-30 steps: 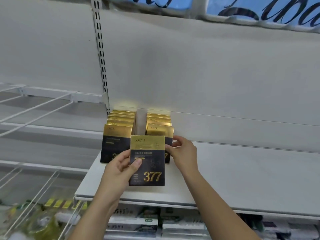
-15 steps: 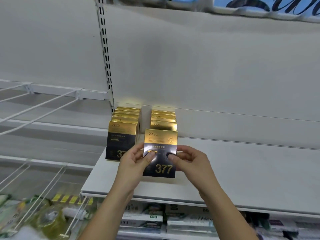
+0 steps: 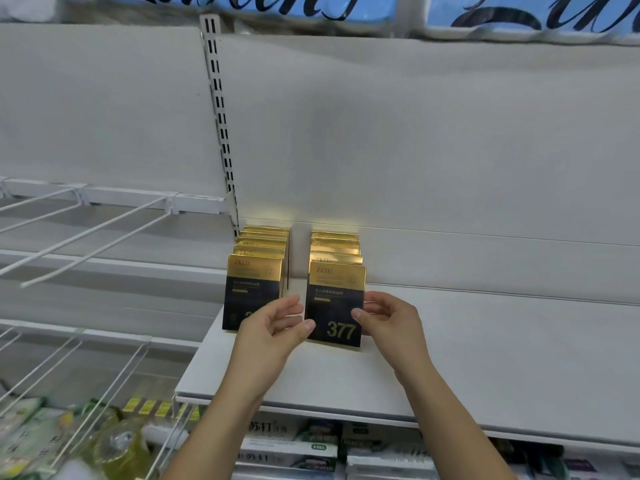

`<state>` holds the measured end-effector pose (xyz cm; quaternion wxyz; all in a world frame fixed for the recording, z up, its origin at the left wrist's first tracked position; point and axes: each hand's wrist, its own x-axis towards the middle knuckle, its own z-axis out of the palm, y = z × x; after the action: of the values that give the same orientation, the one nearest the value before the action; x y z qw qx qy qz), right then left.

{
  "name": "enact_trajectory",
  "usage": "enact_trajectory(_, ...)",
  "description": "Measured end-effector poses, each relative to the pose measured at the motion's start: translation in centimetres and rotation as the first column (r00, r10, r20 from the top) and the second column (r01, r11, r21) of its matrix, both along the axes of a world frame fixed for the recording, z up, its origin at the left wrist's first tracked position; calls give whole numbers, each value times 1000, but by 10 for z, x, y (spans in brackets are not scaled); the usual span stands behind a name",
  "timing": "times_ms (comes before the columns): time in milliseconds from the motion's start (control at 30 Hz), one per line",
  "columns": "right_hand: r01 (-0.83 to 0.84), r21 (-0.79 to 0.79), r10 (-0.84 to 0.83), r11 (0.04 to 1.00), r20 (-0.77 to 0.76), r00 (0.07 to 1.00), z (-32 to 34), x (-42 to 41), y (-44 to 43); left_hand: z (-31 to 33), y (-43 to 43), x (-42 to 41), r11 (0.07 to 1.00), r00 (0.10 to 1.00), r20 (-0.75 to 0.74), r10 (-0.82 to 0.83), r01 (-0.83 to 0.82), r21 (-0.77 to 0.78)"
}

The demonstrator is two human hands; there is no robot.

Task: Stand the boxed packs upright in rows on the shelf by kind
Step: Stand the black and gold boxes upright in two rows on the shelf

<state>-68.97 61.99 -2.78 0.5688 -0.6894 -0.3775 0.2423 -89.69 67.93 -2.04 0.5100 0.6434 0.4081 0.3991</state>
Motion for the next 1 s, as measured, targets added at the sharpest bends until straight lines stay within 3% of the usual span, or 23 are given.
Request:
enact_trajectory(300, 134, -34, -124, 990, 196, 973, -7, -6, 14, -10, -2, -5, 1000, 1000, 19, 8, -8, -12)
enact_trajectory(567, 109, -51, -98, 993, 178, 979, 4, -9, 3, -5, -8, 1, 1000, 995, 96, -12, 13, -7)
enact_trajectory(767, 106, 134, -104, 985, -23, 994, 34, 5, -61, 9, -20, 31, 979, 962, 183, -203, 202, 26)
enact_trajectory(1000, 223, 204, -239, 953, 58, 969, 58, 39, -162, 16, -68, 112, 871, 832, 267, -486, 487, 69)
